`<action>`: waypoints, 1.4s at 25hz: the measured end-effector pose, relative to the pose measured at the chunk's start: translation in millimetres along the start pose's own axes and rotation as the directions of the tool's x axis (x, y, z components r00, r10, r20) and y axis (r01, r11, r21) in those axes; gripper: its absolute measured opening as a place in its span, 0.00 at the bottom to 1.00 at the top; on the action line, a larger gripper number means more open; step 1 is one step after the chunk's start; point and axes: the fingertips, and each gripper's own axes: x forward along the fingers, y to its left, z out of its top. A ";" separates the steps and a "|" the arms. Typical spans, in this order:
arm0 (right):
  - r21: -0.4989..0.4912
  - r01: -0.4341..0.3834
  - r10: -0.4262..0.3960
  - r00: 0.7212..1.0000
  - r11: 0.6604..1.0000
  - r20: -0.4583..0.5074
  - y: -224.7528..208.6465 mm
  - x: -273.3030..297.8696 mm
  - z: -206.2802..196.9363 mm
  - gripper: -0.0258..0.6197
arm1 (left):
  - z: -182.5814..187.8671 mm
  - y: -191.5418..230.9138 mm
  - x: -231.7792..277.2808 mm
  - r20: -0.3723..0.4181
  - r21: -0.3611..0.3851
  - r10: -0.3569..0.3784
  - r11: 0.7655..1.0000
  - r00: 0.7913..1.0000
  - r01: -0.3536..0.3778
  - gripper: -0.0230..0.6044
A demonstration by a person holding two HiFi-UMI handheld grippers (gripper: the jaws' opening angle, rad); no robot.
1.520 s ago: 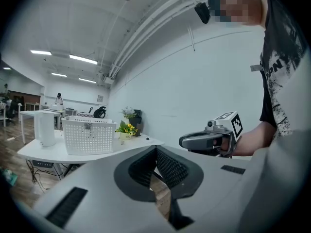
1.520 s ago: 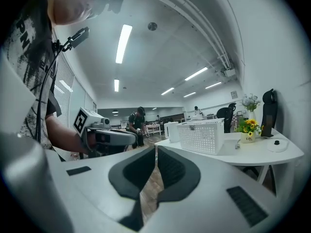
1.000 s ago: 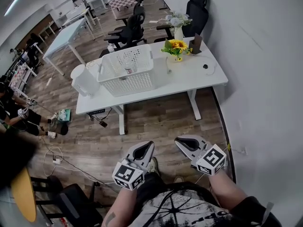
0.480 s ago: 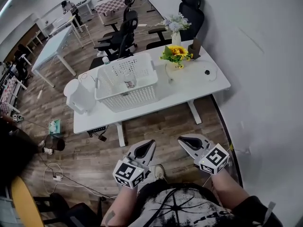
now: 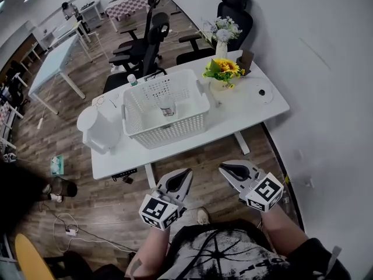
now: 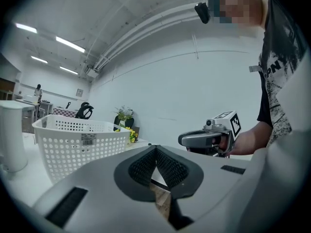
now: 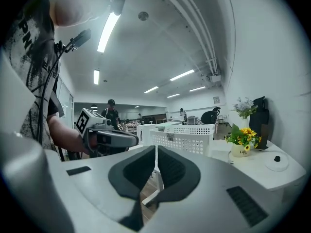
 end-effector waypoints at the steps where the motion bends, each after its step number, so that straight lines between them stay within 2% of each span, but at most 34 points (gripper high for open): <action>1: -0.006 0.005 -0.005 1.000 1.000 -0.005 0.5 5.3 0.6 0.09 | 0.0 5.1 -1.7 0.004 -0.003 -0.006 1.000 1.000 0.006 0.05; 8: -0.032 0.032 -0.033 0.999 0.999 -0.027 -0.8 37.6 4.0 0.09 | 4.8 41.8 -13.4 0.038 -0.001 -0.013 1.000 0.999 0.013 0.05; 21: -0.045 -0.009 0.008 1.000 0.999 -0.026 -30.0 76.7 16.0 0.09 | 18.4 84.8 6.6 0.054 0.010 0.017 1.000 0.998 -0.018 0.05; 28: -0.045 -0.082 0.081 0.997 0.996 -0.015 -78.8 95.9 24.3 0.09 | 29.1 107.6 42.6 0.050 0.005 0.090 0.996 0.995 -0.090 0.05; 35: -0.067 -0.207 0.207 0.978 0.976 -0.006 -123.4 114.4 43.6 0.09 | 52.7 130.5 76.5 0.067 0.002 0.197 0.980 0.978 -0.198 0.05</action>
